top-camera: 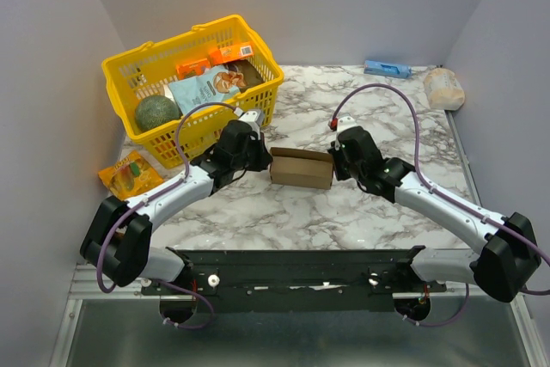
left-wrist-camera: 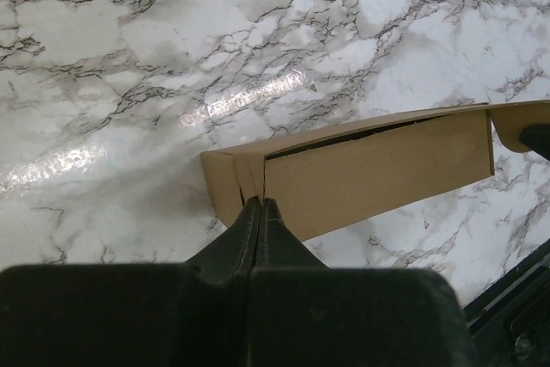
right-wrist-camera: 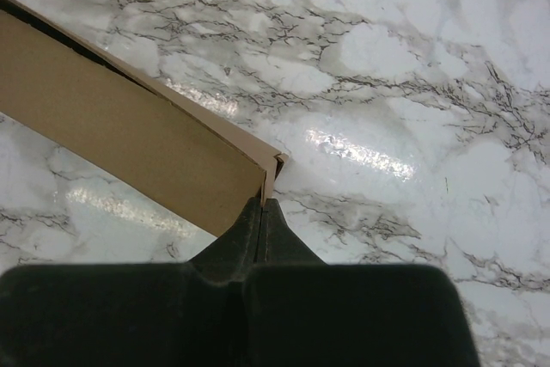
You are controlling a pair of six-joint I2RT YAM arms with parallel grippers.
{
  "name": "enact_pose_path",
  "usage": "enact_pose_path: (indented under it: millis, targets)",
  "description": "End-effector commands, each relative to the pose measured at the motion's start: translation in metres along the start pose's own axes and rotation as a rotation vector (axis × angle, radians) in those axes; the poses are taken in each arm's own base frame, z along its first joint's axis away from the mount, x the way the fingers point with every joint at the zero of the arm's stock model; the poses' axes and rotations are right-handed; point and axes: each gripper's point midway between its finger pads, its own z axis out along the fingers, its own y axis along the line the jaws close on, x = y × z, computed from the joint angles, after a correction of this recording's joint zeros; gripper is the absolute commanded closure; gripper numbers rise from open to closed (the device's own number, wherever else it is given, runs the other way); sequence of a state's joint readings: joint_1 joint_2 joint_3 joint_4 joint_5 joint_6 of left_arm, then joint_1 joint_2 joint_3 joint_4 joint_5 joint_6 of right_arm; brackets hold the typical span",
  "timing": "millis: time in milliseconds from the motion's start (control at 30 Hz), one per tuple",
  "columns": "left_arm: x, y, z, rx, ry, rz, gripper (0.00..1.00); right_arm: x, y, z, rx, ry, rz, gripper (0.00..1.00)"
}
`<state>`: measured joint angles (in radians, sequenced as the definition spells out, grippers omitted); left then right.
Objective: Fold the paper box
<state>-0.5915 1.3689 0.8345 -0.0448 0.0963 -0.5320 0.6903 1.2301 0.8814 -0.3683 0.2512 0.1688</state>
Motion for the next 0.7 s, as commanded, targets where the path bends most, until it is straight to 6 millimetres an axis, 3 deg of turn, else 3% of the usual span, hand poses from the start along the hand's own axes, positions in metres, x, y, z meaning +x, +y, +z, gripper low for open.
enact_pose_path:
  millis: [0,267,667]
  targets:
    - [0.019,-0.006,0.001,0.024,0.048,0.014,1.00,-0.012,0.022,-0.001,-0.080,-0.049,0.024,0.99]
    - [0.027,0.012,-0.004,-0.054,0.064,0.060,1.00,-0.014,0.022,-0.002,-0.079,-0.052,0.026,0.99]
    - [0.045,0.012,0.001,-0.028,0.100,0.047,1.00,-0.017,0.025,-0.005,-0.092,-0.051,0.046,0.99]
